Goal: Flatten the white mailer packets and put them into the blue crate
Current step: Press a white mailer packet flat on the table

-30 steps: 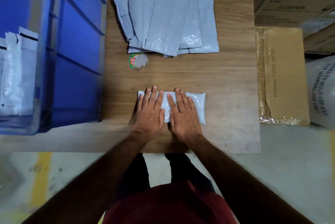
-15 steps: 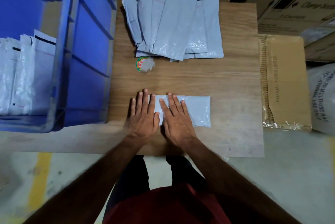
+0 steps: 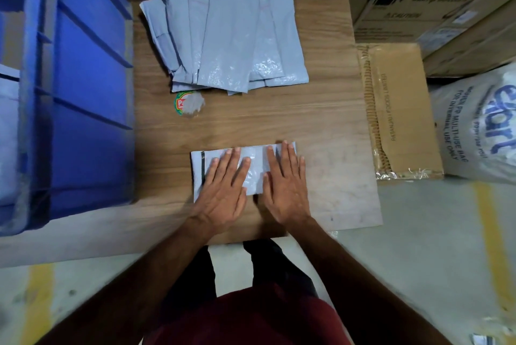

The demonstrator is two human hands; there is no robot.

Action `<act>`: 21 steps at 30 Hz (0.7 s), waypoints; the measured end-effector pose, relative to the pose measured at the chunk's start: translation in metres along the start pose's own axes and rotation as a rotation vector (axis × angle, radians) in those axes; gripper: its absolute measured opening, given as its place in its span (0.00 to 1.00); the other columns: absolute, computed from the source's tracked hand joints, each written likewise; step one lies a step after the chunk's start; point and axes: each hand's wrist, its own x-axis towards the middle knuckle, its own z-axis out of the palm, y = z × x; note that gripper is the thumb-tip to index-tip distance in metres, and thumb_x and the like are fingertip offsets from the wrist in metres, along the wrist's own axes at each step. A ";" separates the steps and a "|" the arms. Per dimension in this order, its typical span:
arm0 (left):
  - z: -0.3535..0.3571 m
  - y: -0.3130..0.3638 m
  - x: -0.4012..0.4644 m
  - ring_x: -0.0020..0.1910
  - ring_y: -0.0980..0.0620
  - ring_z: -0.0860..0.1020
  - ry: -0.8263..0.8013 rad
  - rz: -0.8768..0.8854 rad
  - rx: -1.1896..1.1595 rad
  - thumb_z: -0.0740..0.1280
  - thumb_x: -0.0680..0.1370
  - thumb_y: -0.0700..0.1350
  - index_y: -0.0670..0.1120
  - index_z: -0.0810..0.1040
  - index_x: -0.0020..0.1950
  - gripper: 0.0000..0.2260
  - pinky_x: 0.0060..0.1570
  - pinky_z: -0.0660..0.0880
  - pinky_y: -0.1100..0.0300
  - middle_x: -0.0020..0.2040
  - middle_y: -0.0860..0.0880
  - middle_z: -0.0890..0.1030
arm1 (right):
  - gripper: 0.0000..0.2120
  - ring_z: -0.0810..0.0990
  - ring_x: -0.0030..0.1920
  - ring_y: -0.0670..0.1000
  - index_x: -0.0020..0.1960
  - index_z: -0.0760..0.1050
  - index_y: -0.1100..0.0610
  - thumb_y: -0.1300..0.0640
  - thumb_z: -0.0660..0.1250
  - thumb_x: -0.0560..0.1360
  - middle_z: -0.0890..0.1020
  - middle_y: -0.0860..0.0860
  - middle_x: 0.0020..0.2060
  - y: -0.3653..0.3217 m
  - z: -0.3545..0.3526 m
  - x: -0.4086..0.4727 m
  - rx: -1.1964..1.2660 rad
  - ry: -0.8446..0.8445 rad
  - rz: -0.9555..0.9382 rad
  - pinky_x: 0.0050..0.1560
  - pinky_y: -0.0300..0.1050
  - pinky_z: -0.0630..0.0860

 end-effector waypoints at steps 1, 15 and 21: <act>0.002 0.001 0.001 0.82 0.41 0.49 -0.001 0.035 0.005 0.57 0.82 0.50 0.44 0.54 0.83 0.31 0.78 0.54 0.39 0.83 0.39 0.51 | 0.29 0.43 0.82 0.55 0.83 0.52 0.54 0.51 0.53 0.84 0.49 0.57 0.83 0.004 0.000 -0.002 -0.006 0.002 0.031 0.80 0.62 0.48; -0.006 -0.036 -0.016 0.82 0.42 0.53 -0.049 0.088 0.043 0.56 0.82 0.61 0.49 0.58 0.83 0.31 0.78 0.56 0.42 0.83 0.41 0.53 | 0.37 0.44 0.82 0.56 0.83 0.52 0.55 0.42 0.62 0.81 0.48 0.58 0.82 0.013 -0.017 -0.022 -0.048 -0.116 -0.202 0.80 0.62 0.46; -0.024 -0.043 -0.003 0.74 0.41 0.70 -0.032 0.176 0.046 0.54 0.82 0.53 0.52 0.62 0.81 0.27 0.71 0.70 0.48 0.81 0.41 0.61 | 0.34 0.55 0.81 0.61 0.82 0.55 0.58 0.52 0.55 0.78 0.54 0.61 0.81 -0.001 -0.018 -0.021 -0.204 -0.144 -0.187 0.77 0.63 0.58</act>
